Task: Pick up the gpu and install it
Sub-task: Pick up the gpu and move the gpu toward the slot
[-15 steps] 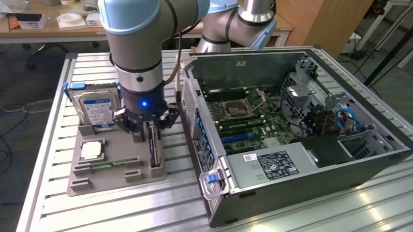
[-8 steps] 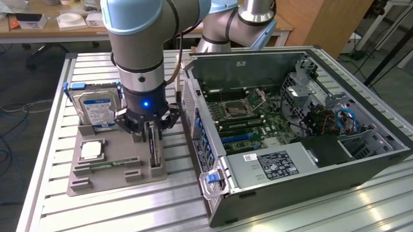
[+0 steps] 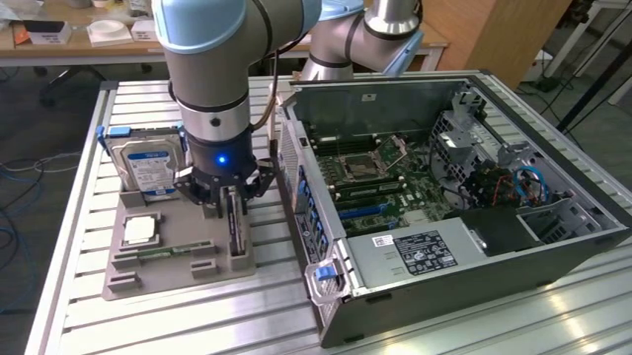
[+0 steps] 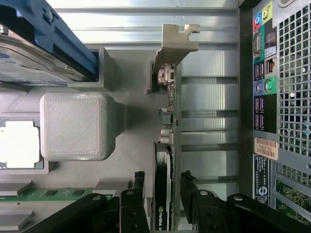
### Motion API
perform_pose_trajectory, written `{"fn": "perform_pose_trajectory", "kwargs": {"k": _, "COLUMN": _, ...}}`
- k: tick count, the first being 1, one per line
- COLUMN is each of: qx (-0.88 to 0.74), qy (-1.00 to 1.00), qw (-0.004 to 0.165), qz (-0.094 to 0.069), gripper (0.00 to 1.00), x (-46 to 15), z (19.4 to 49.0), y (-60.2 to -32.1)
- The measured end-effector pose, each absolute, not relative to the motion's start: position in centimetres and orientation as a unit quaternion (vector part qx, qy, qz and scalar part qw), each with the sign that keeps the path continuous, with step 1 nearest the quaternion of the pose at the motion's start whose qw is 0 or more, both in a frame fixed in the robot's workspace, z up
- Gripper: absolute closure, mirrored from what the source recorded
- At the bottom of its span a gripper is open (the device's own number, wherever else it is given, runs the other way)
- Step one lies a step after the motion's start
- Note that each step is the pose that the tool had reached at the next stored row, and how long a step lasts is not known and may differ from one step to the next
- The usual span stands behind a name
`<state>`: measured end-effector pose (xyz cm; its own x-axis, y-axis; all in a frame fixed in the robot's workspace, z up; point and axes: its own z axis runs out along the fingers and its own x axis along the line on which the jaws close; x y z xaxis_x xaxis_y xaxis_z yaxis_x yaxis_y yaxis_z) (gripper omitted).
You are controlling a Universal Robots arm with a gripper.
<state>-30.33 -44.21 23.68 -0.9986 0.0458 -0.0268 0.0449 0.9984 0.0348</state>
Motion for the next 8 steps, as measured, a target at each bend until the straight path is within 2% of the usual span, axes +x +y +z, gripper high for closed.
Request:
{"fn": "perform_pose_trajectory", "kwargs": {"k": 2, "qx": 0.023, "qy": 1.000, "qw": 0.014, "qz": 0.017, "gripper": 0.58, "x": -30.33, "z": 23.67, "y": -44.21}}
{"fn": "perform_pose_trajectory", "kwargs": {"k": 3, "qx": 0.023, "qy": 1.000, "qw": 0.014, "qz": 0.017, "gripper": 0.65, "x": -30.33, "z": 23.68, "y": -44.21}}
{"fn": "perform_pose_trajectory", "kwargs": {"k": 4, "qx": 0.023, "qy": 1.000, "qw": 0.014, "qz": 0.017, "gripper": 0.65, "x": -30.33, "z": 23.68, "y": -44.21}}
{"fn": "perform_pose_trajectory", "kwargs": {"k": 5, "qx": 0.023, "qy": 1.000, "qw": 0.014, "qz": 0.017, "gripper": 0.71, "x": -30.33, "z": 23.68, "y": -44.22}}
{"fn": "perform_pose_trajectory", "kwargs": {"k": 8, "qx": 0.023, "qy": 1.000, "qw": 0.014, "qz": 0.017, "gripper": 0.71, "x": -30.33, "z": 23.68, "y": -44.21}}
